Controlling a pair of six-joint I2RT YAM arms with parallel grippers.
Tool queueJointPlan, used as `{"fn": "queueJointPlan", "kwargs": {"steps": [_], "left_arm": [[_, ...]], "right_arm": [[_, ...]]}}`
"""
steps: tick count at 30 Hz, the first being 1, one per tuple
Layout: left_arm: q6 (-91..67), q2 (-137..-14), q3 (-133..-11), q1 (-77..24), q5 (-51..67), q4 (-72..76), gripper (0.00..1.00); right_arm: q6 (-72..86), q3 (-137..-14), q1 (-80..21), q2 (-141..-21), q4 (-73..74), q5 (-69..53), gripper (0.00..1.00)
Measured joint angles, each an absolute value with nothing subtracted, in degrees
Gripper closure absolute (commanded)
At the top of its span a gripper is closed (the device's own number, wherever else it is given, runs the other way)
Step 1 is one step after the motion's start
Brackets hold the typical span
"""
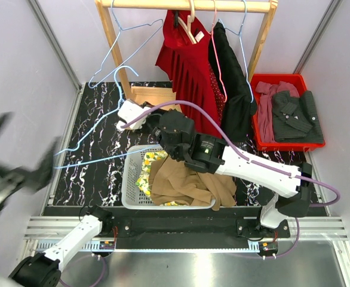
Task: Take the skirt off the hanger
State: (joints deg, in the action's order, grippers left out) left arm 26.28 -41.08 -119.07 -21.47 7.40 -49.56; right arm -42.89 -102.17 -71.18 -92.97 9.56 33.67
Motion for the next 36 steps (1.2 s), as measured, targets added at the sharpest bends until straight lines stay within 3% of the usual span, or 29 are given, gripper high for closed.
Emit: {"fn": "queueJointPlan", "kwargs": {"steps": [6,13,14,15,17,18,24,27,28,30,34,36], "left_arm": [[26.1,-45.2,-102.7,-21.5,9.5,-55.8,0.01],[25.0,-50.0,-100.1,-21.5,10.3,-58.8,0.03],[25.0,-49.6,-100.1,-21.5,10.4,-58.8,0.07],[25.0,-49.3,-100.1,-21.5,10.5,-58.8,0.21],[24.9,-48.2,-100.2,-21.5,11.1,-58.9,0.36],[24.9,-47.8,-100.5,-21.5,11.6,-59.1,0.48],[25.3,-47.9,-101.1,-21.5,15.3,-61.7,0.54],[25.2,-48.1,-100.6,-21.5,16.5,-62.9,0.71],[25.3,-48.1,-100.6,-21.5,16.8,-63.3,0.84],[25.3,-48.2,-100.6,-21.5,16.9,-63.5,1.0],[25.5,-48.3,-100.7,-21.2,16.4,-62.0,1.0],[25.4,-48.2,-100.7,-21.3,16.2,-61.1,1.0]], "right_arm": [[-52.3,-97.6,-74.8,-92.9,-3.8,36.6,1.0],[-57.5,-92.3,-76.1,-92.9,-10.9,37.8,1.0],[-57.9,-92.0,-76.1,-92.9,-11.6,38.0,1.0],[-58.2,-91.7,-76.1,-92.9,-12.3,38.1,1.0],[-58.6,-91.3,-76.2,-92.7,-13.3,38.4,1.0],[-58.8,-91.0,-76.3,-92.6,-14.0,38.5,1.0],[-59.7,-90.7,-76.5,-92.5,-17.1,38.6,1.0],[-59.6,-91.1,-76.5,-92.4,-17.9,38.5,1.0],[-59.6,-91.4,-76.5,-92.4,-18.0,38.5,1.0],[-59.6,-92.3,-76.5,-92.4,-18.1,38.5,1.0],[-59.1,-94.1,-76.7,-92.4,-17.0,38.2,0.98],[-58.2,-94.6,-76.7,-92.4,-16.4,37.9,0.82]]}}
